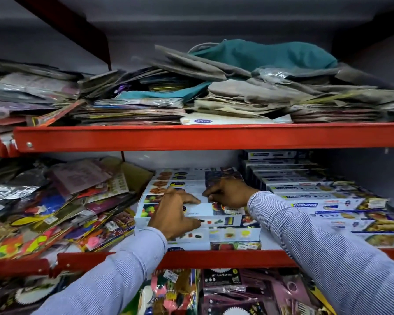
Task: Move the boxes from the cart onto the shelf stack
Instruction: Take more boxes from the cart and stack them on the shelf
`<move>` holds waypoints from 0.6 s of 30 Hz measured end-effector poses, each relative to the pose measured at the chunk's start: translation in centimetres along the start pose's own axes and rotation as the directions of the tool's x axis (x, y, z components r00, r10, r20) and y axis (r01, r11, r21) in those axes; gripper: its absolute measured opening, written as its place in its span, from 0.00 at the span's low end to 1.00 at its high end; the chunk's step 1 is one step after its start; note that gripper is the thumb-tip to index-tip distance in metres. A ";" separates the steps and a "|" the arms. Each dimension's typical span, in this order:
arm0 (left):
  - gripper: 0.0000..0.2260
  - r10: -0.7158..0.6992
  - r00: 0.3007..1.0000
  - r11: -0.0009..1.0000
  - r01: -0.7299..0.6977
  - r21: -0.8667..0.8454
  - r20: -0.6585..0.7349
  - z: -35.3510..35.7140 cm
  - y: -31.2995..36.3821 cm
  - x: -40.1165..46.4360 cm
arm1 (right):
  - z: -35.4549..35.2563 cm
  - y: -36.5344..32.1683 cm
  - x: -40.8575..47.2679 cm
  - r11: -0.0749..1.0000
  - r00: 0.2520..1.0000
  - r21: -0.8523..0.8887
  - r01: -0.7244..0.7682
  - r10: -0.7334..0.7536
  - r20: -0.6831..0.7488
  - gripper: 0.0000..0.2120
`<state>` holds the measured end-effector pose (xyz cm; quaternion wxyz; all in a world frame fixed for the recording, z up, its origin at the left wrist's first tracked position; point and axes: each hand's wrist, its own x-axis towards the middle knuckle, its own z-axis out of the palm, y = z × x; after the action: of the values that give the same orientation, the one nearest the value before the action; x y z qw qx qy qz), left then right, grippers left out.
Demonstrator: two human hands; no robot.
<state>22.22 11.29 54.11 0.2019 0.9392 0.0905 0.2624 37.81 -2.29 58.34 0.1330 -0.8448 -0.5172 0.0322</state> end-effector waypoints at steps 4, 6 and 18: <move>0.18 0.128 0.989 0.975 -0.111 0.191 -0.079 0.3 -0.7 -0.9 | 0.9 0.5 -0.3 0.999 0.999 0.048 -0.009 0.011 -0.043 0.15; 0.19 0.121 0.990 0.979 -0.106 0.172 -0.077 0.3 -0.9 -1.1 | 1.2 0.6 -0.3 0.998 0.999 0.057 -0.010 0.013 -0.050 0.15; 0.22 0.262 0.958 0.912 -0.206 0.354 -0.116 2.1 -3.2 -3.0 | 7.1 -1.2 -4.9 0.981 0.884 -0.181 -0.065 -0.027 -0.466 0.24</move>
<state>20.63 12.65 49.73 -0.0033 0.9397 0.0367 0.3401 33.08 -4.75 51.38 0.1712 -0.8415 -0.4625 -0.2205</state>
